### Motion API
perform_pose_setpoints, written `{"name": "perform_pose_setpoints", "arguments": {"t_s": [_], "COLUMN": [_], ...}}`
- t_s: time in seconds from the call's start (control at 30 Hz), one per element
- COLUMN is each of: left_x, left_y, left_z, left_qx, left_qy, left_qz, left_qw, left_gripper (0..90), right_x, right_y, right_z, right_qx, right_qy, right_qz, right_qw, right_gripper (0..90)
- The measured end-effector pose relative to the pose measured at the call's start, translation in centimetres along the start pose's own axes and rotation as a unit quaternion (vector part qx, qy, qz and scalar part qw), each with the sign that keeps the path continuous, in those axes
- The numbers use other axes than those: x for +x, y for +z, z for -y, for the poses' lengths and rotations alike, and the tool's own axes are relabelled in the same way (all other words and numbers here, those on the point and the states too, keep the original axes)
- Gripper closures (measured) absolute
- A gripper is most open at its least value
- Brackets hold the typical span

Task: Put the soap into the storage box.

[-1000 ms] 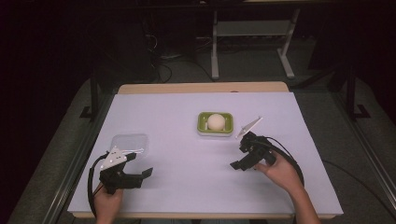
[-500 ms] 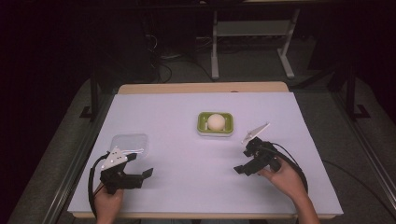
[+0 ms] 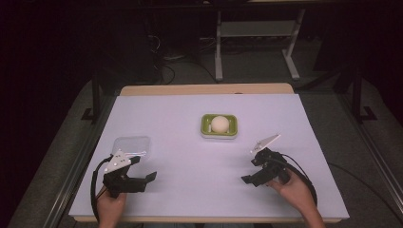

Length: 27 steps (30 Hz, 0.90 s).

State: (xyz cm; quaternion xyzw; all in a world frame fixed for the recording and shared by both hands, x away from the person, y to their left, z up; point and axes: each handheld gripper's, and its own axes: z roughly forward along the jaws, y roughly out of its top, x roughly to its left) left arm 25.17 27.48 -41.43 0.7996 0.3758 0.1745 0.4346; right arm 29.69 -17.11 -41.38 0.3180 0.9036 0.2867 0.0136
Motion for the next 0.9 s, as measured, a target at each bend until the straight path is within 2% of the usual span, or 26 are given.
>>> {"name": "perform_pose_setpoints", "arguments": {"t_s": [0.27, 0.33, 0.4, 0.63, 0.67, 0.77, 0.9], "left_x": [0.0, -0.1, 0.0, -0.2, -0.1, -0.2, -0.2], "left_y": [0.2, 0.2, 0.3, 0.4, 0.5, 0.6, 0.7], "left_z": [0.0, 0.0, 0.0, -0.1, -0.2, -0.1, -0.2], "left_qx": [0.001, 0.008, 0.010, 0.005, 0.008, 0.009, 0.012], "left_qy": [0.008, 0.009, 0.016, 0.014, 0.020, 0.017, 0.019], "left_qz": [0.004, 0.006, 0.009, 0.017, 0.018, 0.022, 0.023], "left_qw": [1.0000, 0.9999, 0.9998, 0.9997, 0.9996, 0.9996, 0.9995], "left_gripper": [13.1, 13.1, 13.1, 13.1, 13.1, 13.1, 13.1], "right_x": [0.5, 0.5, 0.6, 0.9, 0.9, 1.2, 1.3], "right_y": [-0.4, -0.4, -0.4, -0.4, -0.4, -0.5, -0.6], "right_z": [1.2, 1.3, 1.8, 2.9, 3.0, 3.2, 3.3], "right_qx": [-0.002, -0.003, -0.003, -0.014, -0.013, -0.011, -0.018], "right_qy": [0.005, 0.006, 0.008, 0.014, 0.014, 0.015, 0.010], "right_qz": [0.003, 0.004, 0.004, 0.009, 0.009, 0.024, 0.031], "right_qw": [1.0000, 1.0000, 1.0000, 0.9998, 0.9998, 0.9995, 0.9993], "right_gripper": [21.6, 21.5, 21.5, 21.4, 21.4, 21.4, 21.3]}}
